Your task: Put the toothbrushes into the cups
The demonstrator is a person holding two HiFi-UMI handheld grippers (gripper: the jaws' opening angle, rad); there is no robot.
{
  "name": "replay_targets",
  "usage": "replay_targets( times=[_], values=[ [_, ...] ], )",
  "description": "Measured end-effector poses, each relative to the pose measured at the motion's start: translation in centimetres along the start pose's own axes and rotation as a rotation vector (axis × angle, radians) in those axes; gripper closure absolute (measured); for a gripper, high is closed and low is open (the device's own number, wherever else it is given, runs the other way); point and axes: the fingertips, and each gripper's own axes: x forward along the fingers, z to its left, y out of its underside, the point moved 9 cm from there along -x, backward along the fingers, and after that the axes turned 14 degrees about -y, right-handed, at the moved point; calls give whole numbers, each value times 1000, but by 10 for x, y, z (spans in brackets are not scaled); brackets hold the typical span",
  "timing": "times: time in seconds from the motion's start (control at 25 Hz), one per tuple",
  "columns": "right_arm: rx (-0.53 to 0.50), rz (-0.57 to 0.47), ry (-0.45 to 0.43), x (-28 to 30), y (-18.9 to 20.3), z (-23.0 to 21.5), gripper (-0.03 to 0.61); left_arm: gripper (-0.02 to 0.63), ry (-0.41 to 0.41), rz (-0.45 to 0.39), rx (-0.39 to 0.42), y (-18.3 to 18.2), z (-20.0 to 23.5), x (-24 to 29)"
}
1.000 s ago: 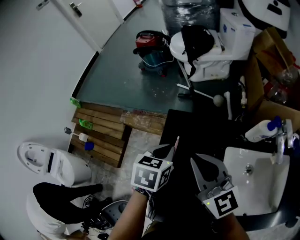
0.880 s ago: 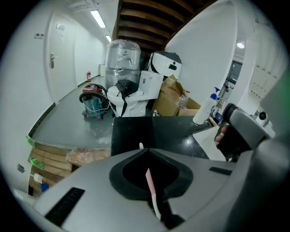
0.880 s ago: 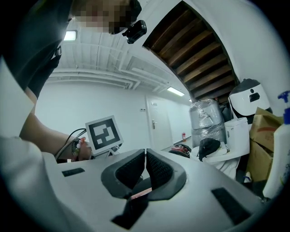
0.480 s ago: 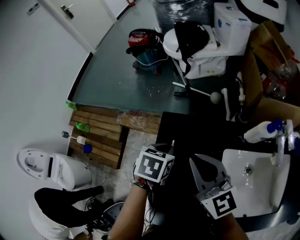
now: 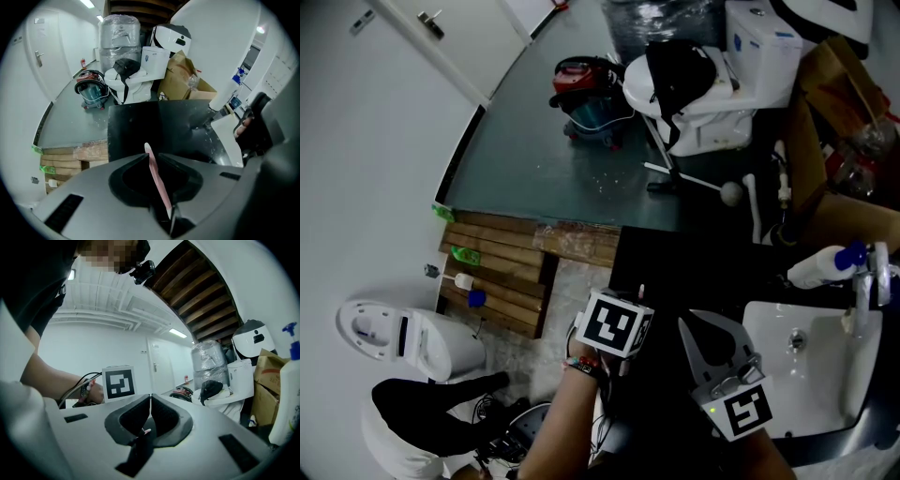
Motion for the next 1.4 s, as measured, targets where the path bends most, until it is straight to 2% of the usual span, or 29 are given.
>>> replay_targets(
  times=[0.16,0.36,0.52,0.72,0.84,1.24,1.4],
  values=[
    [10,-1,4,-1,3,-2,543,548,-3,22,-18,-1,-2,3],
    [16,-1,1,0,3,-1,543,562,-81,49,-29,3,-1,8],
    [17,-2,4,-1,3,-2,543,566,-51,26,-48,3,-1,7],
    [15,2,5,-1,2,0,543,566,-83,45,-19,6,-1,6],
    [8,3,8,-3,-1,1,543,568,-81,21,-16,9,-5,1],
    [-11,-17,-7,-19,-16,9,543,567,-114,-355,-66,-3,-22,-56],
    [-31,-33,-19,-32,-29,16,543,568,-134,-520,-36,-4,-39,-81]
  ],
)
